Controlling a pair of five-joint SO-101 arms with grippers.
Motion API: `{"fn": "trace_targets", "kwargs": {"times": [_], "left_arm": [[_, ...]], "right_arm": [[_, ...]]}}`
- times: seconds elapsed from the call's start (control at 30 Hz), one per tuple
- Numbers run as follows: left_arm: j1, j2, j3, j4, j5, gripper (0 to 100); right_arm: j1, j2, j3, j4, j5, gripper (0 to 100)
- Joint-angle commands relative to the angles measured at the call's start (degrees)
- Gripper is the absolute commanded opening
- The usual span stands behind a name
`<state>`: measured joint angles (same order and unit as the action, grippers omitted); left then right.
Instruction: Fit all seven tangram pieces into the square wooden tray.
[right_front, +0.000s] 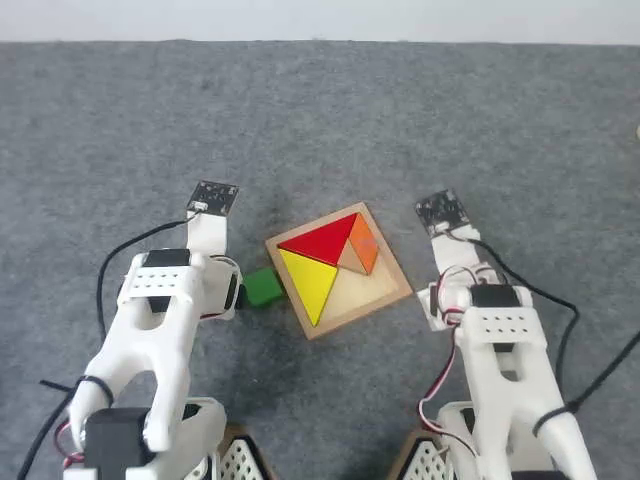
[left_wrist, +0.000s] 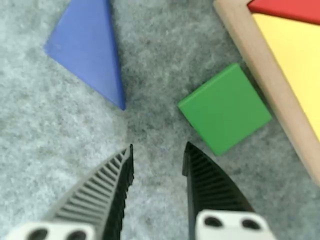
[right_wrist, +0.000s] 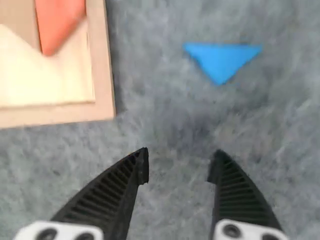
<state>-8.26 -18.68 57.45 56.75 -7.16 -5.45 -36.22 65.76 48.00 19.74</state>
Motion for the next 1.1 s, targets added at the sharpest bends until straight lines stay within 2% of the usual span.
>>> {"fn": "trace_targets", "kwargs": {"times": [0.0, 0.07, 0.2, 0.37, 0.53, 0.67, 0.77, 0.93, 1.07], "left_arm": [[-0.18, -2.55, -3.03, -0.88, -0.18, 15], [-0.26, -2.37, -5.23, 0.26, -0.18, 15], [-0.26, -1.93, -13.14, 6.51, -0.09, 15], [-0.26, -1.93, -22.11, 13.71, 3.87, 15], [0.09, -0.53, -24.13, 13.45, 5.1, 15], [-0.09, 6.24, -25.8, 12.66, 7.21, 15], [2.2, 12.57, -27.56, 11.69, 7.3, 15], [9.14, 22.07, -30.81, 12.31, 1.05, 22], [9.76, 24.44, -33.1, 14.95, -7.47, 23]], "right_arm": [[2.33, -2.07, -0.35, -1.36, -0.7, 8.0], [5.14, -2.07, -0.44, -1.8, -0.79, 3.9], [10.24, -2.07, 0.97, -3.74, -3.96, 5.0], [10.86, -2.07, 1.32, -4.44, -4.75, 5.0], [9.19, -1.71, 1.41, -4.35, -4.48, 4.9], [9.01, -1.71, 1.41, -4.09, -4.48, 4.9], [9.01, -1.8, 1.41, -4.0, -4.48, 4.9], [9.01, -1.63, 1.41, -4.35, -4.4, 4.9], [9.01, -1.54, 1.41, -4.35, -4.4, 4.8]]}}
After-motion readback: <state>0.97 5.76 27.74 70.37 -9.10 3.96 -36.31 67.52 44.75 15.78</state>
